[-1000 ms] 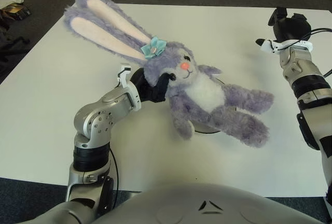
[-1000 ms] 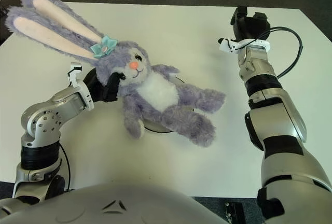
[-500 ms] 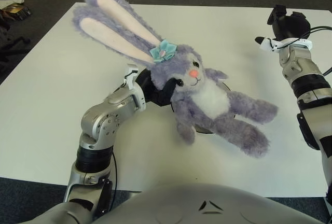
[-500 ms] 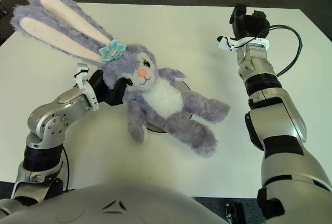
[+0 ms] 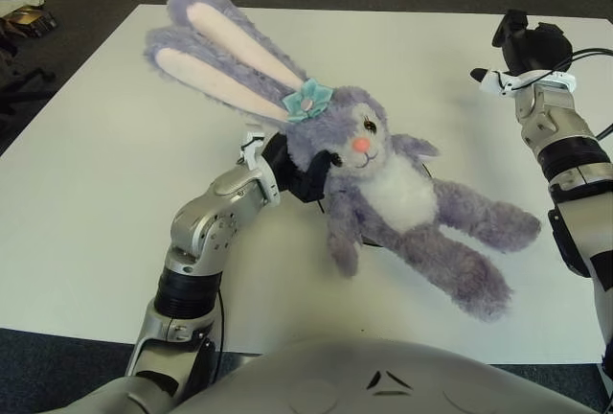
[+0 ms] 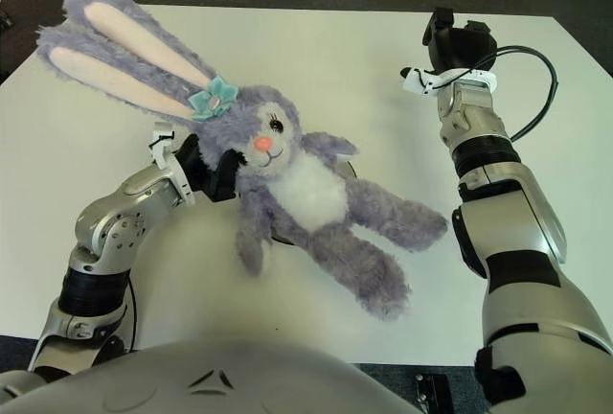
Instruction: Put the doll into the plate.
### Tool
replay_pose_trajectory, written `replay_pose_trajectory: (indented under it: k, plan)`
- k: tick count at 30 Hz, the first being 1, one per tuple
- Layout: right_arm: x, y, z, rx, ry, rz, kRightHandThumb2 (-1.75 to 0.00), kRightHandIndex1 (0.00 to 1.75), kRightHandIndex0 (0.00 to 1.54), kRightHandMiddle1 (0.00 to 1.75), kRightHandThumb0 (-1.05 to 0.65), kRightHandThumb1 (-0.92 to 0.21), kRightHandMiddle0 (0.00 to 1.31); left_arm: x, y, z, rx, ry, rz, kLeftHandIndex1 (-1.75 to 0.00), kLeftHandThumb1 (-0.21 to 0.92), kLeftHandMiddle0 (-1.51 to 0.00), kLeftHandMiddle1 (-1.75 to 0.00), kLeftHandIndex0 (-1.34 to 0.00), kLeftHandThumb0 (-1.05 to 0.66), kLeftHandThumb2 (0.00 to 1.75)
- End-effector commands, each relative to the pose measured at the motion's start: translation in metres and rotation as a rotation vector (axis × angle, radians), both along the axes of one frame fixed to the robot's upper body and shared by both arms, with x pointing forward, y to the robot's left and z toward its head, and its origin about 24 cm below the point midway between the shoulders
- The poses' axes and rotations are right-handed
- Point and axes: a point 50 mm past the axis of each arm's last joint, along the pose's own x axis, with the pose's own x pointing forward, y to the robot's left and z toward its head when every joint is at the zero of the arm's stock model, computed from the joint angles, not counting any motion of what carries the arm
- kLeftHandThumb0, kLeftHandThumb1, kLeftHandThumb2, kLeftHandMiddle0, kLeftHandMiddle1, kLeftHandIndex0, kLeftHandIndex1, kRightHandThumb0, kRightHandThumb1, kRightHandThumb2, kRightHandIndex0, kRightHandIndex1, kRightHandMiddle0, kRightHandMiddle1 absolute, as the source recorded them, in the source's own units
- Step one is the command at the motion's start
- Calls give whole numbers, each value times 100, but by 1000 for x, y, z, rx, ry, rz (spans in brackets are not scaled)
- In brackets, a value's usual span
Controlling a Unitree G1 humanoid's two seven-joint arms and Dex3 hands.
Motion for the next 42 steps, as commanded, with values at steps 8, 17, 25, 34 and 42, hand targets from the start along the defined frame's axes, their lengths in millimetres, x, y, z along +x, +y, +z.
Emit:
replay_pose_trajectory:
  k: [8,17,25,34,42]
  plan:
    - [-2,-2,-2,28,6,4,-90,175,38,172,0,-67,13,0,-9,-2,53,-60,76,-175,8,-82,-168,-56,0,158]
    - [-2,-2,-3,36,20,4,-90,175,37,173,0,-67,13,1,-15,-3,61,-52,93,-175,6,-83,-168,-57,0,159]
    - [-3,-2,-6,50,33,4,-89,175,33,174,0,-68,14,0,-20,-3,67,-58,107,-175,6,-83,-168,-57,0,159]
    - [-3,-2,-6,58,60,3,-81,173,26,175,0,-74,16,2,-25,-4,73,-62,137,-175,6,-84,-167,-57,0,159]
    - [-3,-3,-6,60,68,1,-79,170,26,175,-1,-74,17,6,-27,-4,86,-48,165,-175,5,-83,-169,-57,0,161]
